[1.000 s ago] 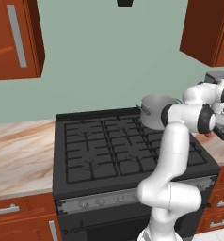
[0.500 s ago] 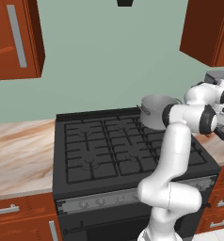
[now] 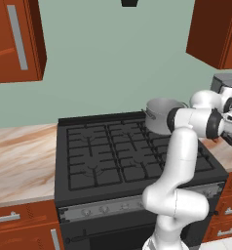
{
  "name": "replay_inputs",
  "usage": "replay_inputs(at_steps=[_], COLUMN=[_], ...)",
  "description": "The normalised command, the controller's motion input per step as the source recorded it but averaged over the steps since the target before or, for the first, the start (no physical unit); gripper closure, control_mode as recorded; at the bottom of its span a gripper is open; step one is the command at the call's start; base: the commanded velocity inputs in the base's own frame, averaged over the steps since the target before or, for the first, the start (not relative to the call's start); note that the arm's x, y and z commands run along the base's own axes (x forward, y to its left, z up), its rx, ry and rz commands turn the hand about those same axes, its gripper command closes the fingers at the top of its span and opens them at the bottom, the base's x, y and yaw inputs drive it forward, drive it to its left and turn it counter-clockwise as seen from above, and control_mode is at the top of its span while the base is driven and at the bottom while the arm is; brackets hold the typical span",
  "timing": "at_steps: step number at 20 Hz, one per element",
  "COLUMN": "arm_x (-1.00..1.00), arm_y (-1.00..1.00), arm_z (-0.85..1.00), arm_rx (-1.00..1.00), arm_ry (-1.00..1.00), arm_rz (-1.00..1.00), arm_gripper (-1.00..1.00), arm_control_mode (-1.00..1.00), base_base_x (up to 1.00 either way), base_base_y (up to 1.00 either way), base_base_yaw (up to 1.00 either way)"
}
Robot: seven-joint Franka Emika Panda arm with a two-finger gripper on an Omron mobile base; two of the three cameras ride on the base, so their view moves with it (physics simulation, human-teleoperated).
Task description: Turn on the burner for the pot on the stove. Wait thirty seconds for the pot to heat up. Then add the sweet potato to the pot.
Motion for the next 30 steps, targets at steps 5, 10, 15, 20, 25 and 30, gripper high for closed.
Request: replay_inputs(at_steps=[5, 10, 15, 20, 25, 30], arm_x=[0.2, 0.25, 0.25, 0.23, 0.15, 0.0], arm_y=[-0.07, -0.16, -0.35, -0.25, -0.05, 0.02], arm_z=[-0.2, -0.17, -0.13, -0.06, -0.14, -0.26], arm_rx=[-0.07, -0.06, -0.04, -0.02, 0.0, 0.0], arm_ry=[-0.07, -0.04, -0.02, 0.0, 0.0, 0.01], arm_rz=[0.17, 0.14, 0.09, 0.1, 0.1, 0.1], arm_gripper=[-1.0, -1.0, -1.0, -1.0, -1.0, -1.0], arm_control_mode=[-1.0, -1.0, -1.0, -1.0, -1.0, -1.0], base_base_x=[0.0, 0.0, 0.0, 0.0, 0.0, 0.0], base_base_y=[0.0, 0.0, 0.0, 0.0, 0.0, 0.0], base_base_yaw=[0.0, 0.0, 0.0, 0.0, 0.0, 0.0])
